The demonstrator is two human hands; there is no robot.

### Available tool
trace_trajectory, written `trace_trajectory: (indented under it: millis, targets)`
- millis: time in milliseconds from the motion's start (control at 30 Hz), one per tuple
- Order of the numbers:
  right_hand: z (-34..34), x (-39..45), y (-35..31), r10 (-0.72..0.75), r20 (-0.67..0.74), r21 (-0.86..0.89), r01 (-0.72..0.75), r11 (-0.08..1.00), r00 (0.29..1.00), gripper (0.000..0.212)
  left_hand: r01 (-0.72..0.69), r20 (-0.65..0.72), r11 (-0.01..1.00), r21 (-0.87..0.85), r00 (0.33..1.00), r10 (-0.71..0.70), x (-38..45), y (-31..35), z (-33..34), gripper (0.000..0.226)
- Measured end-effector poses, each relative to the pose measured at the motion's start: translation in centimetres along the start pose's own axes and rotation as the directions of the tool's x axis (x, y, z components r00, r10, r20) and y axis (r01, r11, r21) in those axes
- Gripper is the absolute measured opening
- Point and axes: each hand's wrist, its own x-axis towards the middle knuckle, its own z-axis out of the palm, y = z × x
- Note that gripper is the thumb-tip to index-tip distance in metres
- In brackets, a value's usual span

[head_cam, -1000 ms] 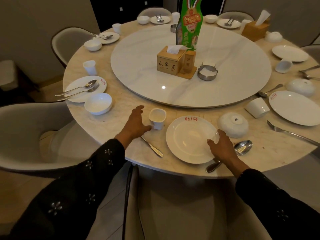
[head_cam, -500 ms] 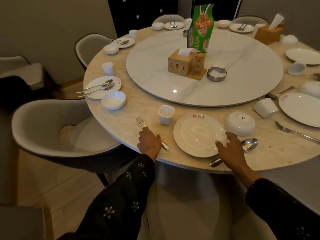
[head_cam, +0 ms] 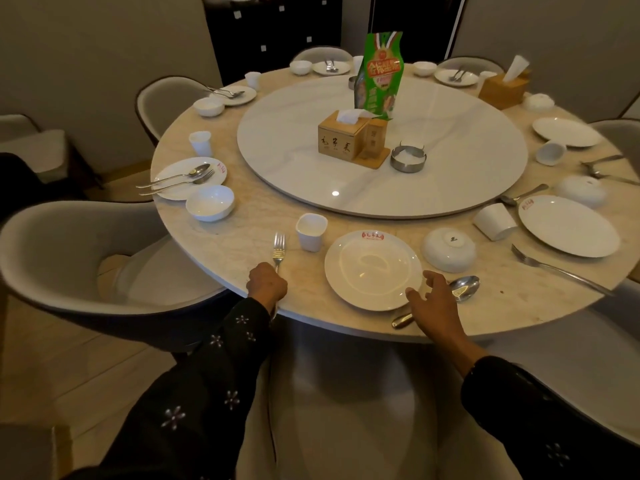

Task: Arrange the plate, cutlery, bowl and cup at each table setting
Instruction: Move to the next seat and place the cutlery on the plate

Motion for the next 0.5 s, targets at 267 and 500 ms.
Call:
trace_trajectory:
  millis: [267,500]
  targets:
    - [0.5,-0.5,0.0,0.003,-0.026,-0.027,-0.003,1.000,1.000,0.053,-0.025,0.082,0.982,-0.186,0.996,0.041,-1.3,-2.1,-1.4,0.015]
    - [-2.4,-0.7,1.9,0.100,-0.129,-0.086,-0.111,0.990,0.987,0.013,-0.029,0.187,0.843,-0.537,0.970,0.153,-5.0,-4.5,1.1,0.004]
